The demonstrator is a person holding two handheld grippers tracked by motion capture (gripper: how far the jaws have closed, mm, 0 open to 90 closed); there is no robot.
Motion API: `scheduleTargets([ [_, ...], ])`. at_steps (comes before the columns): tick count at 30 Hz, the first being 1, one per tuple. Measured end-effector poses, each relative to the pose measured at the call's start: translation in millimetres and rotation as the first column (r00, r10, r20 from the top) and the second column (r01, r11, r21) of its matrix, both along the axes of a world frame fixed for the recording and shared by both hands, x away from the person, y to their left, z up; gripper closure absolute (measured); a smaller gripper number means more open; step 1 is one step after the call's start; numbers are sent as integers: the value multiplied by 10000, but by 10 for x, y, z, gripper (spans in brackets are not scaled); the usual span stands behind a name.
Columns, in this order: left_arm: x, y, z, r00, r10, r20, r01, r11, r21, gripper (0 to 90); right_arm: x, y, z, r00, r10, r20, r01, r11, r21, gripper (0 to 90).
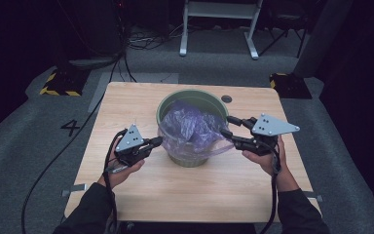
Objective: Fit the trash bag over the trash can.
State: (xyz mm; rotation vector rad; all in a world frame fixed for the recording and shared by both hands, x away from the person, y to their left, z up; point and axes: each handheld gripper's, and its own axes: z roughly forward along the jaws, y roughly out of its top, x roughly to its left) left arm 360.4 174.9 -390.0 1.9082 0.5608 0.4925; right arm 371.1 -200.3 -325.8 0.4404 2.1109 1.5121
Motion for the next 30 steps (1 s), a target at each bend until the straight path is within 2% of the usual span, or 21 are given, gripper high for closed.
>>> scheduleTargets([
  [2, 2, -3, -1, 10000, -1, -28, 1, 10000, 10, 889, -52, 17, 8, 9970, 775, 10, -775, 9970, -62, 453],
  [4, 11, -11, -5, 10000, 3, -52, -2, 10000, 18, 887, -100, 68, 13, 9920, 1253, 115, -1248, 9913, -411, 384],
  [6, 21, -15, -8, 10000, -10, -98, 10, 10000, 16, 886, -142, 145, 5, 9842, 1767, 76, -1754, 9807, -867, 387],
  [7, 23, -18, -7, 9999, -28, -106, 28, 10000, 53, 888, -161, 201, -6, 9823, 1869, 100, -1843, 9755, -1201, 387],
  [9, 26, -28, -7, 10000, -8, -85, 9, 10000, 73, 891, -171, 279, -23, 9845, 1753, 50, -1718, 9700, -1717, 365],
  [14, 36, -35, 12, 9999, -58, -92, 59, 9999, 108, 895, -159, 396, -49, 9812, 1929, -53, -1881, 9498, -2499, 313],
  [15, 39, -33, 20, 9999, -52, -94, 53, 9999, 128, 895, -163, 412, -52, 9797, 2003, -55, -1946, 9446, -2643, 332],
  [17, 44, -34, 27, 9999, -43, -102, 44, 9999, 96, 895, -158, 456, -60, 9847, 1739, 134, -1610, 9357, -3140, 401],
  [19, 48, -33, 32, 9999, -25, -100, 26, 9999, 130, 895, -138, 473, -67, 9868, 1606, 188, -1449, 9302, -3374, 575],
  [21, 52, -31, 30, 9999, -27, -107, 29, 9999, 159, 896, -119, 467, -64, 9892, 1454, 203, -1302, 9324, -3371, 674],
  [24, 64, -25, 25, 9999, -36, -106, 38, 9997, 236, 898, -95, 420, -44, 9883, 1525, 26, -1447, 9430, -2996, 773],
  [25, 68, -21, 26, 9999, -26, -126, 29, 9996, 274, 898, -91, 398, -34, 9885, 1514, 49, -1440, 9493, -2795, 783],
  [26, 71, -18, 26, 9999, -29, -129, 33, 9996, 276, 898, -75, 356, -17, 9879, 1548, -73, -1521, 9590, -2391, 782],
  [28, 73, -15, 24, 9999, -22, -158, 26, 9997, 260, 898, -48, 282, 12, 9889, 1478, -171, -1484, 9707, -1890, 791],
  [30, 81, -6, 23, 9998, -11, -194, 17, 9994, 331, 898, -21, 231, 29, 9937, 1118, -103, -1119, 9797, -1666, 817],
])
